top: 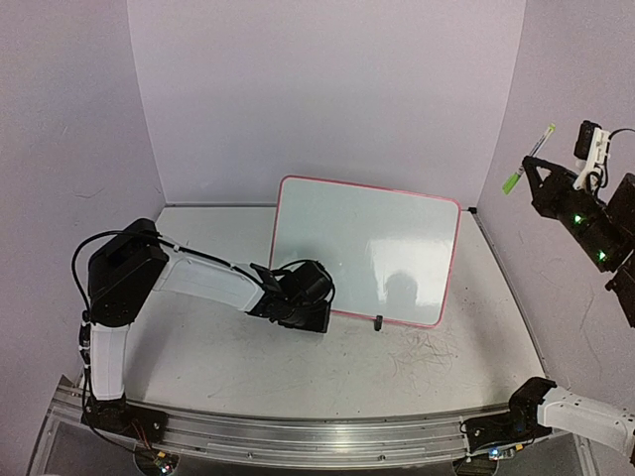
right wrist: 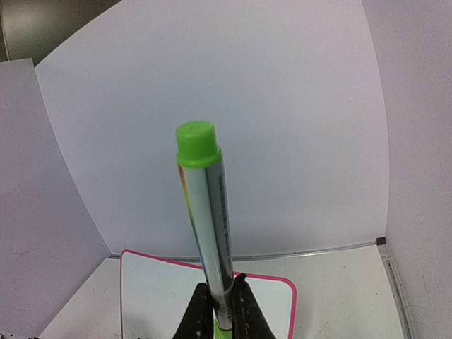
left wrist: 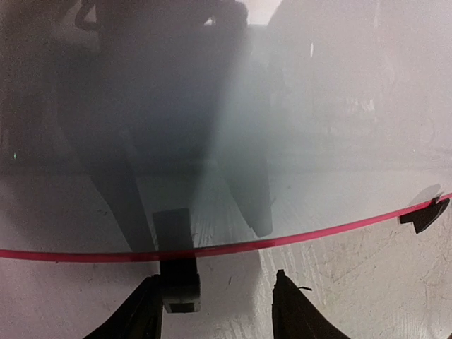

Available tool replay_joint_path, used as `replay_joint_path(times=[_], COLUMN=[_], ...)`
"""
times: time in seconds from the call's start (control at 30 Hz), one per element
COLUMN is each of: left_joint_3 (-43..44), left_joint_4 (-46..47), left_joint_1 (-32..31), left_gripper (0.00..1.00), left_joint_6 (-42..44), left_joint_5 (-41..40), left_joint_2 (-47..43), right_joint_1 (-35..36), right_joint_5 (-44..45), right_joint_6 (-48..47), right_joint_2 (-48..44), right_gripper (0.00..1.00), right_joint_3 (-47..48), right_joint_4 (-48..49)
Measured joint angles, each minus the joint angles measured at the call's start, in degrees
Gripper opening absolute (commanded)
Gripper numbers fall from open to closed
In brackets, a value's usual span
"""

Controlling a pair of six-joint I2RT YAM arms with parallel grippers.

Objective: Write a sentence on the whiteboard
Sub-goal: Move the whiteboard to the center of the board.

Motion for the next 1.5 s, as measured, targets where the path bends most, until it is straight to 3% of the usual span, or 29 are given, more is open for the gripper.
replay_joint_path(times=[0.2,0.73,1.13,1.23,1.33,1.5], left_joint_3=[2.51,11.45,9.32,7.16,3.76,-0.60], left_joint_4=[-1.24,-2.55,0.37,1.76,2.53,2.58], left_joint_1=[-0.13,-6.36,-8.31,-8.45,-8.82,-11.10], left_gripper=[0.36,0.33,0.28,0.34,0.54,0.76], left_joint_6=[0.91,0.31,-0.91,-1.24,-1.24,2.42], left_joint_5=[-0.44,-3.59,-4.53,-4.72,-4.70,-3.33], left_joint_2=[2.07,8.47,7.91,6.75,4.44,-0.85], right_joint_1=[0.00,0.00,0.00,0.00,0.00,0.00], right_joint_5=[0.09,-0.20,-0.55,-0.96,-1.92,-7.44], right_joint_6=[-0.54,-0.17,1.17,1.36,1.35,1.08], right_joint_2=[0.08,-0.86,-2.32,-2.21,-1.64,1.37], right_gripper=[0.00,0.00,0.00,0.00,0.00,0.00], right_joint_3=[0.00,0.00,-0.39,-0.78,-0.81,-1.22], right_joint_4=[0.01,0.06,0.25,0.12,0.19,0.80])
